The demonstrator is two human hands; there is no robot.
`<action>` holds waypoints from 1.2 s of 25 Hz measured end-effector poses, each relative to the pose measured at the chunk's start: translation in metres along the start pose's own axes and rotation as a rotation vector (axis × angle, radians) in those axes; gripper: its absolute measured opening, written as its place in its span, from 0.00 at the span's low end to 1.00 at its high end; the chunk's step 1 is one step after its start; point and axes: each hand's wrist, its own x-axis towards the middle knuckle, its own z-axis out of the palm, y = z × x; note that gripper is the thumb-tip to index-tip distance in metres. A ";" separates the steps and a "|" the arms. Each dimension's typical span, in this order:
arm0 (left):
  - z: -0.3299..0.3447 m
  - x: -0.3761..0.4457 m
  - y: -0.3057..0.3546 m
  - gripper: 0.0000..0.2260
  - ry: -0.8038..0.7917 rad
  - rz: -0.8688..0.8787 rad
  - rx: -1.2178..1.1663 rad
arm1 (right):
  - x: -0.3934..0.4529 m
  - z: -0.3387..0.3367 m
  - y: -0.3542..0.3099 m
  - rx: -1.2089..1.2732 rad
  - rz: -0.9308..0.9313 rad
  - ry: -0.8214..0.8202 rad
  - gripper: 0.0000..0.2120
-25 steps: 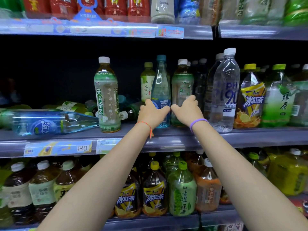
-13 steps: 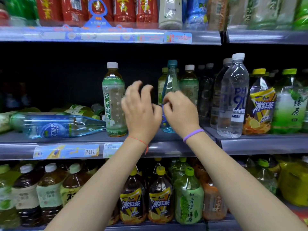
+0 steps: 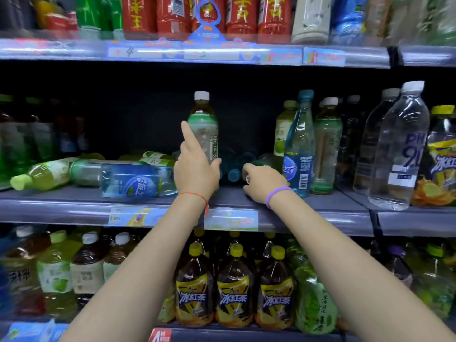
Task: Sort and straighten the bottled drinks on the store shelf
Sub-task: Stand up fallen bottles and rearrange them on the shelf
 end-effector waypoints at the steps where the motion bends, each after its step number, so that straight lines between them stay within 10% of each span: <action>1: -0.001 0.003 -0.004 0.47 -0.017 -0.003 -0.034 | -0.002 0.000 -0.001 -0.001 -0.010 0.070 0.10; 6: 0.005 0.003 -0.010 0.45 0.018 0.027 0.014 | -0.011 -0.037 -0.008 0.102 -0.055 0.441 0.07; 9: 0.014 -0.002 0.000 0.34 0.246 0.409 0.279 | -0.016 -0.064 -0.010 0.153 -0.016 0.600 0.14; 11: 0.019 -0.005 0.011 0.27 0.039 0.598 0.241 | -0.011 -0.076 -0.008 0.162 0.024 0.653 0.17; 17: 0.042 0.008 0.028 0.20 -0.664 0.262 0.346 | 0.007 -0.096 0.003 0.063 0.112 0.668 0.17; 30: 0.055 0.008 0.046 0.14 -0.429 0.399 0.323 | -0.002 -0.087 0.015 0.126 -0.003 0.782 0.17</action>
